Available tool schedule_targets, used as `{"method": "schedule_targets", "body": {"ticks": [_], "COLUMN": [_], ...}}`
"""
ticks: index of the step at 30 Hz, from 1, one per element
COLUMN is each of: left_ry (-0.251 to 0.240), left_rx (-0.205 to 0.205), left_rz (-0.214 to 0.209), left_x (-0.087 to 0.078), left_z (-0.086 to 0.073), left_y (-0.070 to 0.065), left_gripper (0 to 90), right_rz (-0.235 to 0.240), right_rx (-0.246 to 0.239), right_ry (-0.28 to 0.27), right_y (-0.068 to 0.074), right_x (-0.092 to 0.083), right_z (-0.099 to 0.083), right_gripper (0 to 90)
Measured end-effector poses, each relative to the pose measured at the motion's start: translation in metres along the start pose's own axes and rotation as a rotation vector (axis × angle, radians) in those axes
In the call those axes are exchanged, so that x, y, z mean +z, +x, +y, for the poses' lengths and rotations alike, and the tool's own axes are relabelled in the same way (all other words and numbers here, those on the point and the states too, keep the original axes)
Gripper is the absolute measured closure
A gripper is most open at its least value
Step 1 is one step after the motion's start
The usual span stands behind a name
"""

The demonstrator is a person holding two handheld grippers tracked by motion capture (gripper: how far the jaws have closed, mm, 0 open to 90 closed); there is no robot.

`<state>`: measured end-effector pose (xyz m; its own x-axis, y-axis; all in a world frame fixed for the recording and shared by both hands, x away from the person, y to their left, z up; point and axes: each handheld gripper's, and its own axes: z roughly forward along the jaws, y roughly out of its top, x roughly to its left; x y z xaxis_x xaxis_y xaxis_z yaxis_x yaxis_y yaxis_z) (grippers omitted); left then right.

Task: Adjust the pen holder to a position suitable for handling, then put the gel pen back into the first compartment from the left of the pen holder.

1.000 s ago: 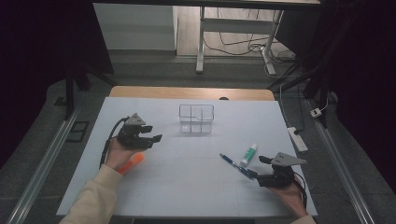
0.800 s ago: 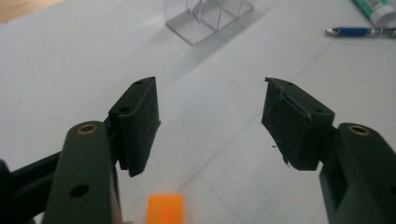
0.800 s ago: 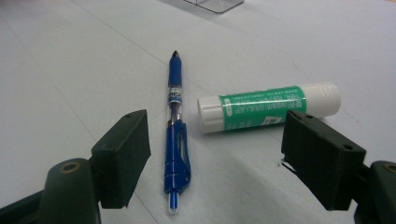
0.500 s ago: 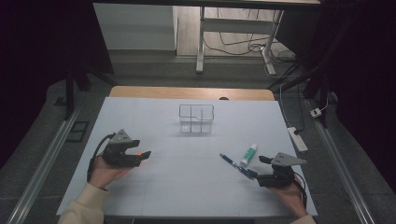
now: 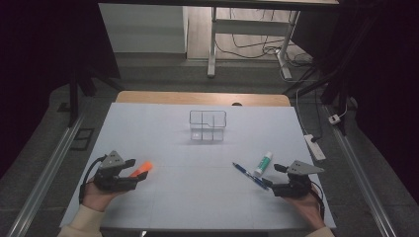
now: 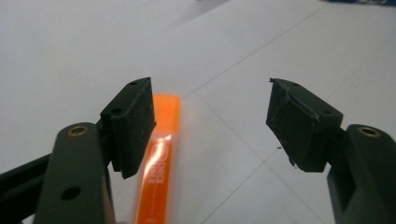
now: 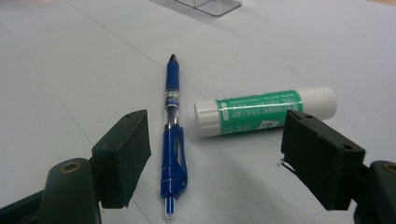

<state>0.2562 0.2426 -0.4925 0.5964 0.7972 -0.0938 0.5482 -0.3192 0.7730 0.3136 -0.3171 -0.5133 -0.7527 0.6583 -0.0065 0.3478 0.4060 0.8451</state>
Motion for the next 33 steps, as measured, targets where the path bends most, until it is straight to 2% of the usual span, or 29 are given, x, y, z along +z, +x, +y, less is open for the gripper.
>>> {"method": "schedule_targets", "body": {"ticks": [6,14,16,22,30,32,33], "left_ry": [-0.022,-0.008,0.009,0.005,0.003,0.002,0.003], "left_rx": [-0.003,0.008,0.009,0.009,0.012,0.012,0.013], "left_rz": [-0.002,-0.003,0.006,0.0,-0.008,-0.008,-0.007], "left_x": [0.0,0.003,0.004,0.004,0.007,0.007,0.007], "left_z": [-0.001,-0.001,-0.001,-0.001,-0.001,-0.001,-0.001], "left_y": [0.002,0.0,0.0,-0.001,-0.001,0.0,0.0], "left_gripper": [31.1,30.0,29.9,29.6,29.4,29.4,29.4], "right_rz": [-0.021,0.0,0.004,0.017,0.045,0.055,0.066], "right_rx": [-0.01,-0.018,-0.023,-0.034,-0.037,-0.044,-0.049], "right_ry": [-0.002,0.004,0.001,0.009,0.07,0.09,0.119], "right_y": [0.003,0.005,0.006,0.011,0.015,0.016,0.018], "right_x": [-0.003,-0.003,-0.003,-0.002,0.009,0.012,0.017], "right_z": [0.002,0.007,0.01,0.023,0.044,0.05,0.056], "right_gripper": [23.0,23.0,22.9,23.0,24.9,25.2,25.3]}}
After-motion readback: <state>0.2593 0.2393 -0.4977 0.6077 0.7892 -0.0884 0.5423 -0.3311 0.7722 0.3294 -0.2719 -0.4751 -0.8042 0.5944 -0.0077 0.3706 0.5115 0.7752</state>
